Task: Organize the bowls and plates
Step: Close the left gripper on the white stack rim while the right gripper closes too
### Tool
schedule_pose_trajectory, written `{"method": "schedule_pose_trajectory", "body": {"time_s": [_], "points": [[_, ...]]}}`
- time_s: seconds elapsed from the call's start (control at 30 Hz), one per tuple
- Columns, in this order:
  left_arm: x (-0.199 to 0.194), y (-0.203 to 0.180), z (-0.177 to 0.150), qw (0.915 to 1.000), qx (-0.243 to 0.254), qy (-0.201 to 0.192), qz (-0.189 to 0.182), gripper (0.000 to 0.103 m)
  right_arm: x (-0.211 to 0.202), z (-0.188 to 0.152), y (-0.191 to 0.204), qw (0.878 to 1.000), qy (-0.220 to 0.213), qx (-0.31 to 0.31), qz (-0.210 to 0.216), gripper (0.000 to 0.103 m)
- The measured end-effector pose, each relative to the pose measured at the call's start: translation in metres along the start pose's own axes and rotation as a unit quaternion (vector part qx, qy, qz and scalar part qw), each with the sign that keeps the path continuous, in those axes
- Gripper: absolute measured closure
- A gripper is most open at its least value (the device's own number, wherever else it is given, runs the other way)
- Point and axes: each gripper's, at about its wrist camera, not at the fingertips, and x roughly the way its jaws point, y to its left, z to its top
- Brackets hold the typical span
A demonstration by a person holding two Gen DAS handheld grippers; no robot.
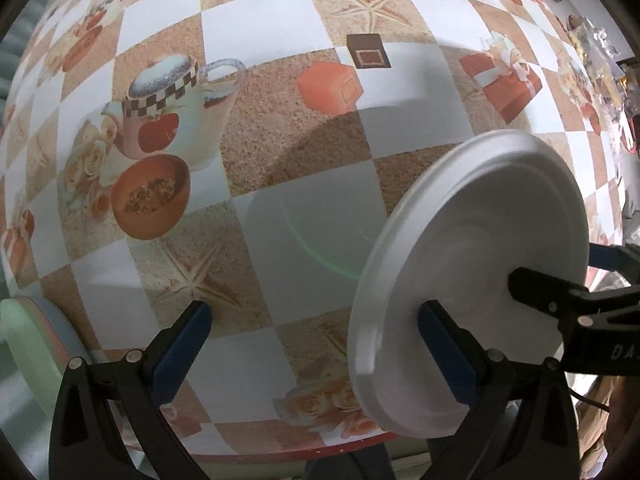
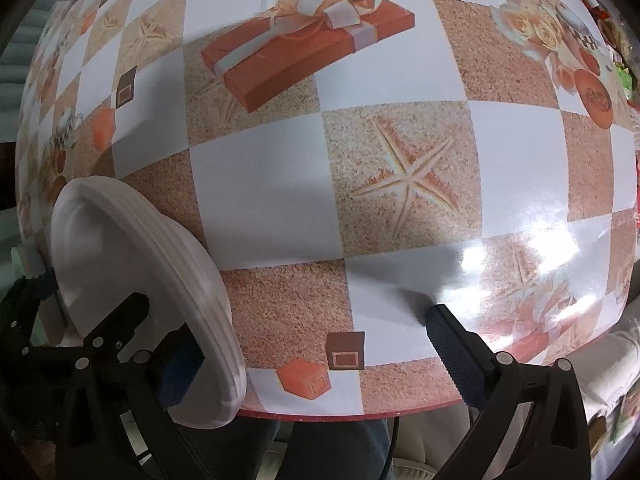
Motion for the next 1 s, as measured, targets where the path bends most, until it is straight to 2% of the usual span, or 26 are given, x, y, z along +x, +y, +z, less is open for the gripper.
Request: {"method": "schedule_pose_trajectory", "body": {"time_s": [0.1, 0.17, 0.23, 0.37, 0.47, 0.53, 0.57, 0.63, 0.67, 0.73, 0.8, 0.87, 1.0], "points": [[0.001, 0.002, -0.002, 1.0000, -0.003, -0.004, -0.001, 0.000, 0.004, 0.000, 0.001, 1.000, 0.008, 0.002, 0.000, 0.000], [-0.003, -0.002, -0.004, 0.9999, -0.004, -0.010, 0.000, 0.000, -0.005, 0.021, -0.001, 1.000, 0.021, -0.002, -0.001, 0.000], [-0.001, -0.002, -0.004, 1.0000, -0.003, -0.003, 0.000, 0.000, -0.004, 0.024, -0.001, 1.000, 0.031, -0.003, -0.001, 0.000], [-0.003, 0.001, 0.001, 0.9999, -0.010, 0.004, 0.010, 0.000, -0.007, 0.021, 0.001, 1.000, 0.017, -0.004, -0.008, 0.003], [-0.010, -0.002, 0.000, 0.9999, 0.001, -0.012, 0.011, 0.011, -0.014, 0.022, 0.011, 1.000, 0.008, -0.011, 0.000, 0.018], [-0.014, -0.004, -0.002, 0.9998, 0.004, -0.017, 0.000, 0.025, -0.017, 0.021, 0.016, 1.000, 0.002, -0.020, 0.004, 0.029], [-0.015, -0.006, -0.002, 0.9998, 0.006, -0.018, -0.004, 0.028, -0.018, 0.021, 0.018, 1.000, 0.000, -0.022, 0.005, 0.031], [-0.016, -0.009, -0.002, 0.9996, 0.012, -0.021, -0.016, 0.044, -0.020, 0.020, 0.020, 1.000, -0.002, -0.019, 0.016, 0.047], [-0.017, -0.011, -0.004, 0.9995, 0.014, -0.023, -0.019, 0.047, -0.021, 0.018, 0.021, 1.000, -0.003, -0.017, 0.025, 0.052], [-0.019, -0.017, -0.004, 0.9988, 0.024, -0.025, -0.035, 0.068, -0.023, 0.018, 0.026, 0.999, -0.004, -0.019, 0.041, 0.072], [-0.021, -0.022, -0.004, 0.9988, 0.030, -0.028, -0.027, 0.068, -0.025, 0.017, 0.036, 0.999, -0.005, -0.033, 0.034, 0.082], [-0.019, -0.021, -0.001, 0.9991, 0.025, -0.022, -0.026, 0.067, -0.028, 0.017, 0.045, 0.999, -0.009, -0.044, 0.017, 0.082], [-0.017, -0.016, 0.001, 0.9990, 0.022, -0.023, -0.032, 0.067, -0.029, 0.019, 0.050, 0.999, -0.008, -0.044, 0.010, 0.081]]}}
